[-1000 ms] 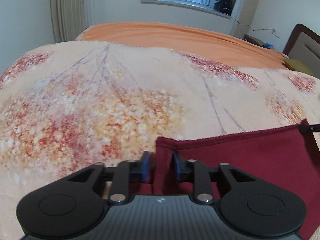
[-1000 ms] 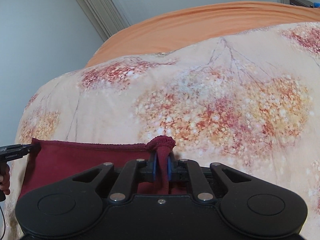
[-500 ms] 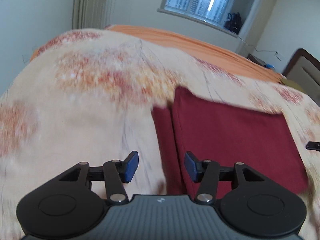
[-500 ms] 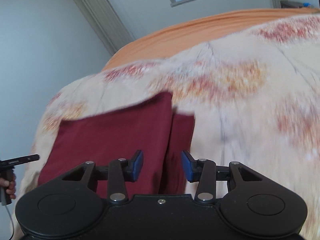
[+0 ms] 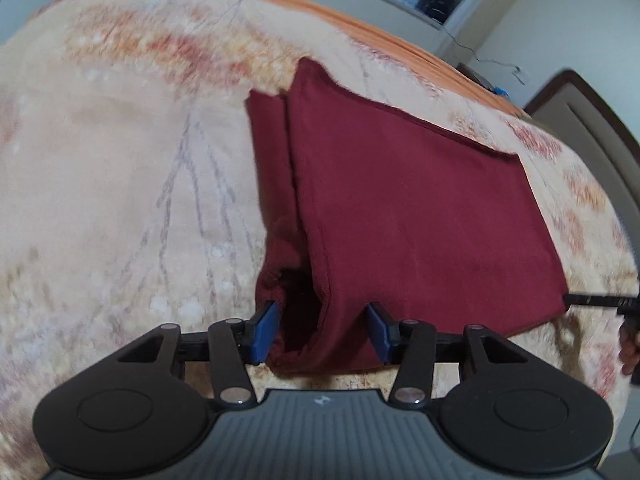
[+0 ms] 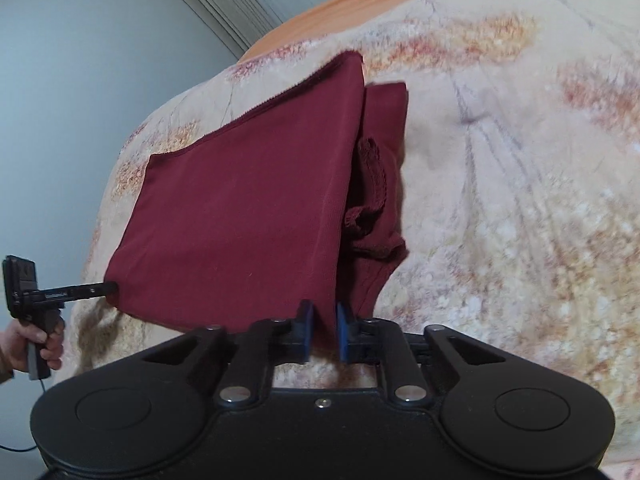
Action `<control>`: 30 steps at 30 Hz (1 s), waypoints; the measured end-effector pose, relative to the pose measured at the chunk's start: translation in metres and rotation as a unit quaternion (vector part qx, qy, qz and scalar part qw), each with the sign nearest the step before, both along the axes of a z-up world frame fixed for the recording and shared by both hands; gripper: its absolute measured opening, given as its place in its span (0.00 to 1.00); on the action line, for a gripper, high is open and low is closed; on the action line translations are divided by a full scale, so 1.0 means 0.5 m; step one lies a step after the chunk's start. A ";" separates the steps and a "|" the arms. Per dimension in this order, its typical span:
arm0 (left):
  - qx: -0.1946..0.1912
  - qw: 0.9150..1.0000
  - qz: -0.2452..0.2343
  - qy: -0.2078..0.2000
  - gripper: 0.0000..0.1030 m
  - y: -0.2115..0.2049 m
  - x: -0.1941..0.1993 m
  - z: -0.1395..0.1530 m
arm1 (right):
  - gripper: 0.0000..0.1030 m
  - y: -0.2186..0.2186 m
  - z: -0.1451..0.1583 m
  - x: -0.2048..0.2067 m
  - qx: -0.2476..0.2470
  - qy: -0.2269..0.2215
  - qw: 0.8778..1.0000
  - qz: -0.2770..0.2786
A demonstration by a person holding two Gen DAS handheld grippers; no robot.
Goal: Fold small clothes
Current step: 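Lay the hem over the collar and open both grippers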
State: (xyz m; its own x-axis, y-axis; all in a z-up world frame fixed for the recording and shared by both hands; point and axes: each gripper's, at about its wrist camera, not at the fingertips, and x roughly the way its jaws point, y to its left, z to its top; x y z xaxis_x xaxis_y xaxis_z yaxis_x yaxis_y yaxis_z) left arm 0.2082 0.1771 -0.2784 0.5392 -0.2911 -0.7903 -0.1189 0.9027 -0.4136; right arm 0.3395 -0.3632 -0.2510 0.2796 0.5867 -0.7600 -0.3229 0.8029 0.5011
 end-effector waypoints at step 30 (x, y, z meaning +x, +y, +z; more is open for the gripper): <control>0.064 0.997 -0.010 0.042 0.22 0.011 -0.003 0.034 | 0.30 -0.036 0.068 0.013 -0.020 -0.023 0.998 -0.055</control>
State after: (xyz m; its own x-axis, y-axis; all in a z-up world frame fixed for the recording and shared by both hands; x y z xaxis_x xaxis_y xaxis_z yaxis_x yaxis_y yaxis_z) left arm 0.2066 0.1825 -0.2615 0.4642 -0.1947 -0.8641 -0.1305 0.9499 -0.2841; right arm 0.3460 -0.3810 -0.2169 0.3763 0.5194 -0.7672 -0.2535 0.8542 0.4539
